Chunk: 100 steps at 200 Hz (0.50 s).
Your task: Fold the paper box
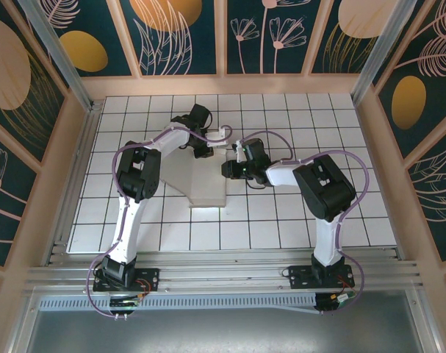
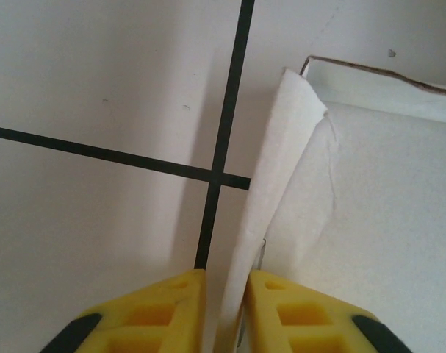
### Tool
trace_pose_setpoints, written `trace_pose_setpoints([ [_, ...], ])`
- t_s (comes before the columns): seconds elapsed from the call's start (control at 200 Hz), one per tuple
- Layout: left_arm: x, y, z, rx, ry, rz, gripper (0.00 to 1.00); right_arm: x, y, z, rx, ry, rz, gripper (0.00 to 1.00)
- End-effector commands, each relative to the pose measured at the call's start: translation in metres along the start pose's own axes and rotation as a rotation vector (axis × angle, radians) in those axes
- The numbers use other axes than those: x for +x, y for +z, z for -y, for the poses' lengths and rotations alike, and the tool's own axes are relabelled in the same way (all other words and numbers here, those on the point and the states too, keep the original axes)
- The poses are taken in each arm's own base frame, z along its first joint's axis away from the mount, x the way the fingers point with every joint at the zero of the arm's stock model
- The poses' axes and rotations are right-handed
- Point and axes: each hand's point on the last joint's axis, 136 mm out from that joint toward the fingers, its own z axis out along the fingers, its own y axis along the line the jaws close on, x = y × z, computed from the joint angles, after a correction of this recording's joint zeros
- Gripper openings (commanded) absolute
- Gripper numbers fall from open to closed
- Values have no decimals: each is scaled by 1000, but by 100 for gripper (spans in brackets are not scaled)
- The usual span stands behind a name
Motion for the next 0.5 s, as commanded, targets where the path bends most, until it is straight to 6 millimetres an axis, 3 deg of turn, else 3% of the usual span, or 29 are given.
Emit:
trace_pose_setpoints([
  [0.0, 10, 15, 10, 46, -26, -42, 2, -4, 0, -16, -50, -12, 11, 31],
  [0.195, 8, 19, 13, 57, -28, -40, 0, -3, 1, -16, -53, -11, 7, 31],
  [0.335, 1, 10, 10, 42, -34, -16, 23, -2, 0, -15, -47, -14, 8, 31],
  [0.496, -6, -4, 2, 2, -27, -2, 29, -3, -1, -14, -39, -16, 11, 32],
])
